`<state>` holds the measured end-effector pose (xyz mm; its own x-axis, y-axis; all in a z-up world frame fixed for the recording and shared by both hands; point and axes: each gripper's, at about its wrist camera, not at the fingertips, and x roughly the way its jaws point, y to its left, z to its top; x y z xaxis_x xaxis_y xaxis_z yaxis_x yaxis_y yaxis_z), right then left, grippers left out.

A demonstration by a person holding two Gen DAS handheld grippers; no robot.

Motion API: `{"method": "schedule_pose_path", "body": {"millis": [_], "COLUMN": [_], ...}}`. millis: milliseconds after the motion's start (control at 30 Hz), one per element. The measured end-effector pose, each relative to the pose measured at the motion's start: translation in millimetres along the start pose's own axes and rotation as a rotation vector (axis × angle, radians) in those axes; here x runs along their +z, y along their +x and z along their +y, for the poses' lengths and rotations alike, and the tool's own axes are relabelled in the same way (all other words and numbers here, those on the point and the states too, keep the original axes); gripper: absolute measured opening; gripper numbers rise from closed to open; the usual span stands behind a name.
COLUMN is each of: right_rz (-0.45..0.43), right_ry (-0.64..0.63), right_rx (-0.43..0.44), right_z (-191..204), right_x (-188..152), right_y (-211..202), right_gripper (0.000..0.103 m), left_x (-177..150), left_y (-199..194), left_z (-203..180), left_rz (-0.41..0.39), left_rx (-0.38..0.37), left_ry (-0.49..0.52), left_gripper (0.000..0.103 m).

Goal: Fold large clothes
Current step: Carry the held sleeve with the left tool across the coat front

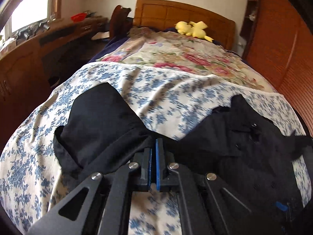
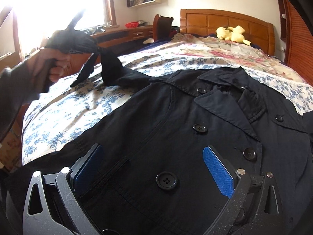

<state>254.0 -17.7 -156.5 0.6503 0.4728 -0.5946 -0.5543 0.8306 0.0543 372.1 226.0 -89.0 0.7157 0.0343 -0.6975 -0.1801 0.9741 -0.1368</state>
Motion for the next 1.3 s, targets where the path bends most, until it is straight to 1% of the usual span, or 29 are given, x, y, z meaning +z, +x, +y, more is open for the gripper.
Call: {"method": "schedule_pose_path", "body": {"millis": [133, 267, 300, 433, 467, 500, 567, 600, 633, 700, 800, 900, 1067, 1167, 1300], "right_rz": [-0.006, -0.009, -0.008, -0.008, -0.008, -0.008, -0.007, -0.006, -0.004, -0.003, -0.003, -0.004, -0.003, -0.004, 0.000], "right_ry": [-0.002, -0.002, -0.002, -0.005, -0.006, -0.007, -0.006, -0.005, -0.005, -0.007, -0.006, -0.006, -0.008, -0.010, -0.015], "right_rx": [-0.004, -0.005, -0.005, -0.006, -0.006, -0.006, -0.006, -0.006, -0.006, -0.007, -0.007, -0.008, -0.009, -0.010, -0.010], "right_z": [0.3, 0.4, 0.3, 0.3, 0.3, 0.3, 0.4, 0.5, 0.5, 1.1, 0.8, 1.1, 1.2, 1.1, 0.7], "right_x": [-0.5, -0.1, -0.5, -0.6, -0.4, -0.3, -0.4, -0.5, -0.4, -0.4, -0.2, -0.1, -0.3, -0.4, -0.8], "right_y": [-2.3, -2.9, -3.0, -3.4, -3.0, -3.0, -2.9, -2.8, -2.5, -1.9, -1.6, -1.5, -0.9, -1.1, -0.3], "right_gripper": [0.103, 0.103, 0.103, 0.103, 0.103, 0.103, 0.103, 0.103, 0.103, 0.103, 0.103, 0.103, 0.103, 0.103, 0.103], "left_x": [-18.4, -36.5, -41.4, -59.6, -62.7, -67.8, -77.9, -83.3, -89.3, -99.1, -108.9, -111.3, -104.8, -97.5, -90.2], "left_y": [-19.9, -34.0, -39.7, -54.8, -57.0, -60.7, -65.7, -68.0, -70.0, -72.5, -70.7, -63.0, -47.1, -28.9, -4.1], "left_z": [-15.7, -19.1, -16.3, -8.5, -8.8, -8.2, -7.4, -6.6, -6.7, -7.4, -6.1, 5.8, 35.1, 55.9, 78.6], "left_rz": [0.017, 0.029, 0.026, 0.024, 0.022, 0.020, 0.030, 0.036, 0.042, 0.050, 0.050, 0.061, 0.049, 0.054, 0.073], "left_rx": [0.026, 0.031, 0.030, -0.013, -0.014, -0.022, -0.042, -0.049, -0.053, -0.065, -0.037, -0.017, 0.039, 0.072, 0.082], "left_ry": [0.040, 0.063, 0.059, 0.043, 0.046, 0.052, 0.060, 0.064, 0.071, 0.083, 0.101, 0.075, 0.035, -0.002, -0.065], "left_gripper": [0.000, 0.008, 0.012, 0.028, 0.030, 0.036, 0.040, 0.043, 0.050, 0.055, 0.055, 0.055, 0.055, 0.055, 0.055]}}
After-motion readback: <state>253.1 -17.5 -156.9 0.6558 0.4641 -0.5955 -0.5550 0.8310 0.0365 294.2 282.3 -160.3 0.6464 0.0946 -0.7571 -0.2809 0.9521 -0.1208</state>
